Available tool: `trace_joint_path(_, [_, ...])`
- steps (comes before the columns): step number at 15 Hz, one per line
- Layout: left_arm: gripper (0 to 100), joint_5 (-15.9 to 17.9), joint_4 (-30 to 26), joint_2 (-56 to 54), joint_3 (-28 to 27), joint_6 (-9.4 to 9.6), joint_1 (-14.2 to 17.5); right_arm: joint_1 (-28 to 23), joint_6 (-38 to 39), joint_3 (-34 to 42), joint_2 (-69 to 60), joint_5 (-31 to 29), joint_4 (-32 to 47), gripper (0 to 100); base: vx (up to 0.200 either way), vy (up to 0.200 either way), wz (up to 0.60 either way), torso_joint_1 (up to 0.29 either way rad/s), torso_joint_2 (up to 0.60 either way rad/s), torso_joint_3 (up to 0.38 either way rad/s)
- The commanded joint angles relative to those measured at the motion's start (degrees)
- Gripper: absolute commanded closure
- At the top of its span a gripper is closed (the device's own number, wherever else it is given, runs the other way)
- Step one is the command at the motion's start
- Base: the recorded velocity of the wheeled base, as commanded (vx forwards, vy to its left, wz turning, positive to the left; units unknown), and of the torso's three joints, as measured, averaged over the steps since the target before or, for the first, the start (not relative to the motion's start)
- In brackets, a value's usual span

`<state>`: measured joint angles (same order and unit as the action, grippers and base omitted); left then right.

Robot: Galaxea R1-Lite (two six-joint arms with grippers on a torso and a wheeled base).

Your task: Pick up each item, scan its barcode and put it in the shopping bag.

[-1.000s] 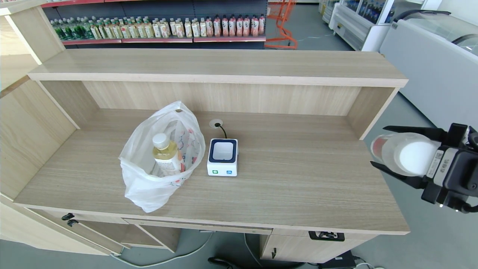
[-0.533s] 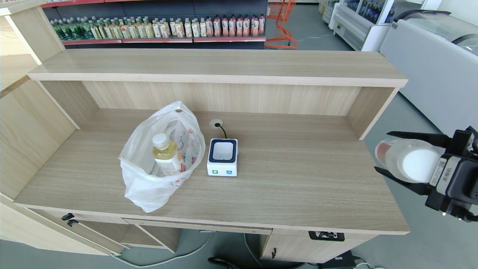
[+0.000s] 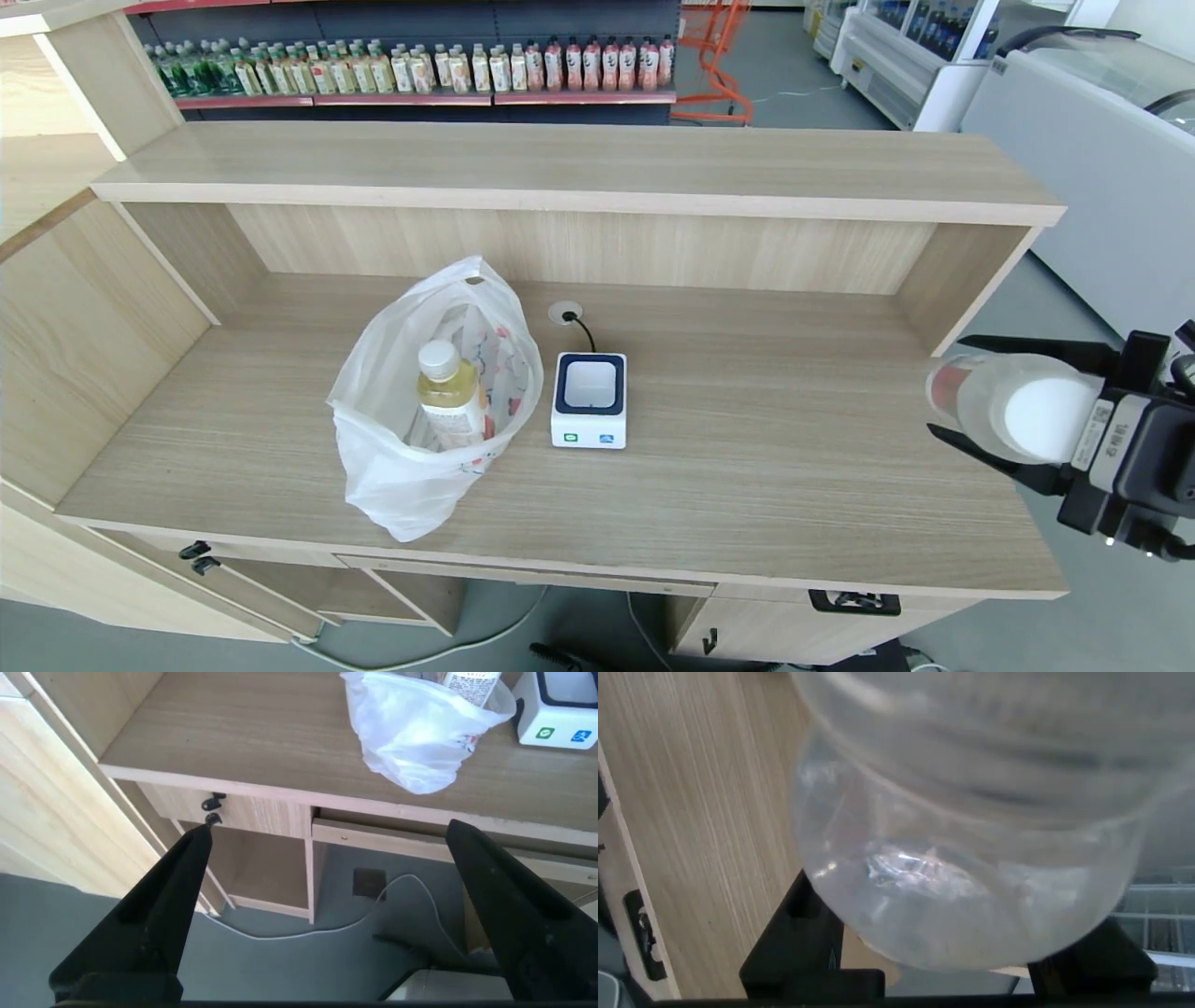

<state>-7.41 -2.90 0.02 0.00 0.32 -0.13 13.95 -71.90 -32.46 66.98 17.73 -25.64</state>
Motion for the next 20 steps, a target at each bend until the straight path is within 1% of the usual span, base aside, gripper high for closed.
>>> trace_joint_path(1, [0,-0.06,0.0,-0.02,0.0,-0.05,0.05,-0.06,0.01,0.12,0.09,-0.06,0.06,100,0.0,0.2,0.0,0.002,0.0,0.007])
trace_joint_path(10, [0,0.03,0.0,-0.02,0.0,0.12,0.05,-0.15,0.62,0.74,0.79,0.29,0.06,100,0.0,0.2,0.0,0.001,0.0,0.003])
trace_joint_path(15, [0,0.03,0.0,-0.02,0.0,0.21,0.05,-0.15,0.62,0.65,3.51,1.08,-0.12,100,0.0,0.0,0.0,0.0,0.0,0.0])
trace_joint_path(18, [0,0.03,0.0,0.06,0.0,0.21,0.05,-0.24,1.68,0.47,5.1,2.67,-0.2,100,0.2,0.2,0.0,-0.004,0.0,0.004])
trace_joint_path(19, [0,0.03,0.0,0.06,0.0,0.21,0.05,-0.24,2.11,0.38,5.8,3.02,-0.2,100,0.2,0.0,0.0,-0.012,-0.01,0.007])
trace_joint_path(20, [0,0.03,0.0,0.06,0.0,0.21,0.05,-0.24,2.82,-0.14,7.03,3.9,-0.38,100,0.0,0.0,0.0,0.0,0.0,0.0])
